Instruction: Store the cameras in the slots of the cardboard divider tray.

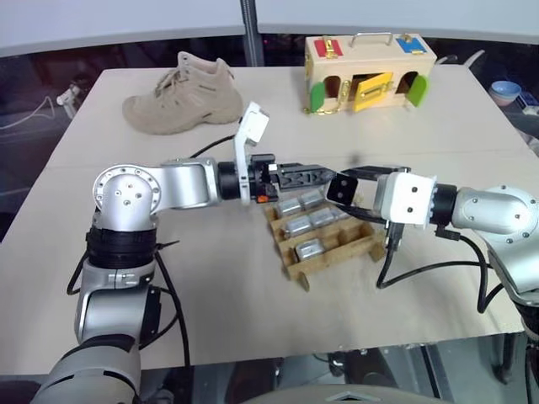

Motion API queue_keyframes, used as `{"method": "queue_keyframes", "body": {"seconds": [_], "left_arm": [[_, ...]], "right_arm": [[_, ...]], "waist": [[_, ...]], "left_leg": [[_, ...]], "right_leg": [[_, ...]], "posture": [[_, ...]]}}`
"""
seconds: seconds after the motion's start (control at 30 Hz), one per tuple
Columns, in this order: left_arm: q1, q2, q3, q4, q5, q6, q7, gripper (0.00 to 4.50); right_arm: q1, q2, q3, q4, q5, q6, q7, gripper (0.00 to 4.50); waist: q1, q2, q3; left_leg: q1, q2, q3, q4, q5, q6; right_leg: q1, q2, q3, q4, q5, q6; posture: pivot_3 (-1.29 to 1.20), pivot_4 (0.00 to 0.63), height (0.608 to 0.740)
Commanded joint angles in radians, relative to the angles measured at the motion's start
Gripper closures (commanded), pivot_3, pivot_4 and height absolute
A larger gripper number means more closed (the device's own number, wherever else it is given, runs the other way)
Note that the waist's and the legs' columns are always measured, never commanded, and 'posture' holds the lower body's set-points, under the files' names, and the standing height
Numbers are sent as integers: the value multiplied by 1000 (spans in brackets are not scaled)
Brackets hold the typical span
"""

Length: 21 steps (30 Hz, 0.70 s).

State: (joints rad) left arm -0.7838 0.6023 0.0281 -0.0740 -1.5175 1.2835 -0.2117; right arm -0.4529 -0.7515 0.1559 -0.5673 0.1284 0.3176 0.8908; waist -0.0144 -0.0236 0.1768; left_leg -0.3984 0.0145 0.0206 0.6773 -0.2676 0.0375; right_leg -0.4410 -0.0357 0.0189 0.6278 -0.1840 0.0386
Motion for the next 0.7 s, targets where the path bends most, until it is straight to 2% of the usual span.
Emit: {"method": "queue_keyframes", "body": {"seconds": [0.03, 0.07, 0.1, 0.27, 0.4, 0.43, 0.53, 0.57, 0.7], "left_arm": [[-23, -14, 8, -11, 2, 14, 1, 681], [-22, -18, 8, -11, 5, 18, -3, 1379], [-21, -25, 8, -10, 10, 18, -4, 1607], [-20, -54, 20, 3, 16, 16, -16, 3848], [-21, -63, 25, 9, 22, 16, -27, 3841], [-23, -63, 24, 7, 33, 14, -39, 3841], [-38, -66, 18, 7, 79, 4, -87, 3841], [-46, -68, 15, 12, 98, 1, -103, 3841], [-93, -81, 8, 40, 185, -21, -176, 3841]], "right_arm": [[-27, 15, -3, -40, -3, -5, -16, 2586], [-29, 21, -2, -41, -4, -5, -18, 2586], [-29, 24, 0, -41, -5, -7, -19, 2586], [-32, 37, 6, -40, -2, -8, -17, 2586], [-29, 44, -8, -46, 35, 27, -8, 2586], [-25, 45, -16, -46, 45, 34, -8, 1543], [1, 69, -102, 0, 116, 61, -36, 191], [9, 68, -137, 26, 145, 71, -32, 46], [22, -32, -280, 211, 266, 84, 103, 46]], "waist": [[5, 0, 0], [7, 0, 0], [8, 0, 0], [8, 0, 0], [8, 0, 0], [8, 0, 0], [8, 0, 0], [9, 0, 0], [23, 0, 0]], "left_leg": [[0, 0, 0, 0, 0, 0], [0, 0, -1, 0, 0, 0], [0, 0, -1, 0, 0, 0], [0, -2, -1, 1, 0, 0], [0, -2, -1, 1, 0, 0], [0, -2, -1, 1, 0, 0], [0, -2, -1, 1, 0, 0], [0, -2, -1, 1, 0, 0], [0, -3, -1, 3, -1, 1]], "right_leg": [[0, 0, 0, 0, 0, 0], [0, 0, 0, 0, 0, 0], [0, 0, 0, 0, 0, 0], [1, -1, 0, 0, 0, 0], [1, -1, -1, 0, 0, 0], [1, -1, 0, 0, 0, 0], [1, -1, -1, 0, 0, 0], [1, -1, -1, 0, 0, 0], [2, -2, -1, 0, 0, 0]], "posture": [[0, 150, 740], [0, 150, 740], [0, 150, 740], [0, 150, 740], [0, 150, 740], [0, 150, 740], [0, 150, 740], [0, 150, 740], [0, 150, 740]]}}
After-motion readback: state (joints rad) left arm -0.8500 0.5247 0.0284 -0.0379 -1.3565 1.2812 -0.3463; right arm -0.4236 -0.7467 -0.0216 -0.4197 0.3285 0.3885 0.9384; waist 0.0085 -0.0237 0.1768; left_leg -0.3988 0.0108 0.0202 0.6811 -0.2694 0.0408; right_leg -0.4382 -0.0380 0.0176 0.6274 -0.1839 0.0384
